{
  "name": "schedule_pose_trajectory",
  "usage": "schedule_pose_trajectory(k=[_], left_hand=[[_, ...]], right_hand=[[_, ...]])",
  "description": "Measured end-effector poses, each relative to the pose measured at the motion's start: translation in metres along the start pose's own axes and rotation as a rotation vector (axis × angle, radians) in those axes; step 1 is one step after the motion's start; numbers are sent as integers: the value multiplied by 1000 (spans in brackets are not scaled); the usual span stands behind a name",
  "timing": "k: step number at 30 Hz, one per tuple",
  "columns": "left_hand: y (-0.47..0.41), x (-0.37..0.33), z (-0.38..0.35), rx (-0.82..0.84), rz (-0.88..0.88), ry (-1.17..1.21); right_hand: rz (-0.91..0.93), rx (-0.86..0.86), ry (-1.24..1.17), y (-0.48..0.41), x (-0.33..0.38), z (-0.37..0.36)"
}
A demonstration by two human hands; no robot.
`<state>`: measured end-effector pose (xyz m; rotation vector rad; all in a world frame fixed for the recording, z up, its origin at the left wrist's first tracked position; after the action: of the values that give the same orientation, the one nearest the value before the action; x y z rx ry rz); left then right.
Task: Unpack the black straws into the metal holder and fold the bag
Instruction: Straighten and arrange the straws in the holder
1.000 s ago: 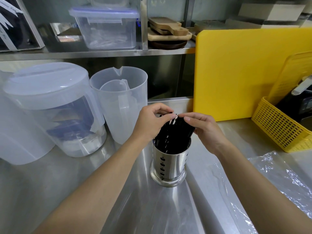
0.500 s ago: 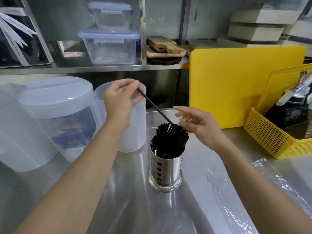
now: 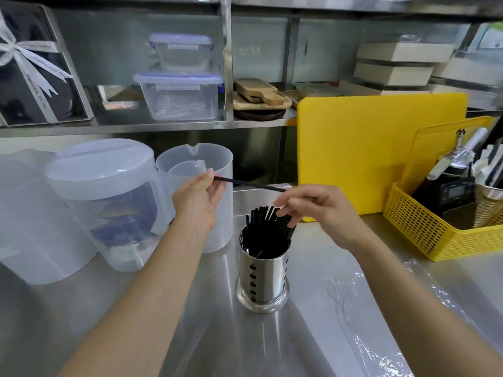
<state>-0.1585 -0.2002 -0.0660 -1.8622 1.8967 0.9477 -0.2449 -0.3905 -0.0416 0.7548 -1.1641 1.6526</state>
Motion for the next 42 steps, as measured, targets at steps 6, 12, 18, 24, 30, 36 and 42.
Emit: schedule_pose_trajectory(k=[6, 12, 18, 24, 30, 36, 42], left_hand=[[14, 29, -4, 185, 6, -535], [30, 58, -14, 534, -245, -1163], [53, 81, -22, 765, -264, -1278], [44, 80, -17, 530, -447, -1345], [31, 82, -1, 440, -352, -1552], [33, 93, -1, 490, -426, -1736], [31, 90, -3, 537, -390, -1783]], right_hand=[[75, -328, -379, 0, 20, 30], [-7, -570, -72, 4, 18, 39], [-158, -347, 274, -7, -7, 8], [-245, -187, 792, -14, -26, -24], [-63, -228, 1159, -17, -38, -44], [50, -187, 1399, -17, -51, -53], [18, -164, 1126, -12, -42, -41]])
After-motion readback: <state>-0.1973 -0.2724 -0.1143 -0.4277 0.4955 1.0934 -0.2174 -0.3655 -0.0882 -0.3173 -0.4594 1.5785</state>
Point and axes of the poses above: each hand's wrist, its own y-axis away from the middle knuckle, its own z-axis out of the back of the hand, x = y × z, the point moved 6 cm from there along -y, towards the middle knuckle, and after that the axes turned 10 degrees about y, right-handed, at the moved point
